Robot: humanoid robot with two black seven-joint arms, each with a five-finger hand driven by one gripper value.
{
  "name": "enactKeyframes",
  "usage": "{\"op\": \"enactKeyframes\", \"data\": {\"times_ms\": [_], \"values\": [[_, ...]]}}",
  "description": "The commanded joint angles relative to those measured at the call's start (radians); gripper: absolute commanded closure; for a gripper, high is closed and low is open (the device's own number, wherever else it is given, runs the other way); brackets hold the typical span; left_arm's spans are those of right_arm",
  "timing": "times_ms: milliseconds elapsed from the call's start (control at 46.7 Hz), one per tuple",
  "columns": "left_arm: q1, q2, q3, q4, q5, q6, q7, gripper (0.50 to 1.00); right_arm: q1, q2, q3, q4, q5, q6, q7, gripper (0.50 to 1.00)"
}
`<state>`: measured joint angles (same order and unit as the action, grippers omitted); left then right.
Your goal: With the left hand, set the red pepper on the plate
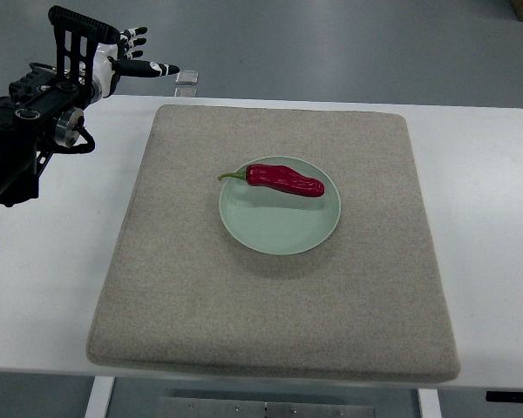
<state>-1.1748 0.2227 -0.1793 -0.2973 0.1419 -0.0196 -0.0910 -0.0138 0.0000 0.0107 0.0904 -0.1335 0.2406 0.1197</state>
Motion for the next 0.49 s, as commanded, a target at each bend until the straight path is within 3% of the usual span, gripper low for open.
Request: {"op": "enactKeyframes", "data": {"times_ms": [0,214,321,471], "values": [[0.006,-0.005,-0.043,0.0,-0.102,-0.008,-0.007,0.508,0.0,0.0,0.0,0.0,0.0,0.0,0.0,0.572],[0.05,-0.037,-0.221,-0.003,-0.154,-0.068,-0.095,0.508,0.0,0.0,0.0,0.0,0.0,0.0,0.0,0.572],[0.07,-0.055,-0.31,-0.002,-0.156,-0.085,-0.095,0.51,0.0,0.0,0.0,0.0,0.0,0.0,0.0,0.572],[0.075,-0.071,-0.402,-0.002,-0.162,-0.054,-0.076,0.51,0.0,0.0,0.0,0.0,0.0,0.0,0.0,0.572]]}}
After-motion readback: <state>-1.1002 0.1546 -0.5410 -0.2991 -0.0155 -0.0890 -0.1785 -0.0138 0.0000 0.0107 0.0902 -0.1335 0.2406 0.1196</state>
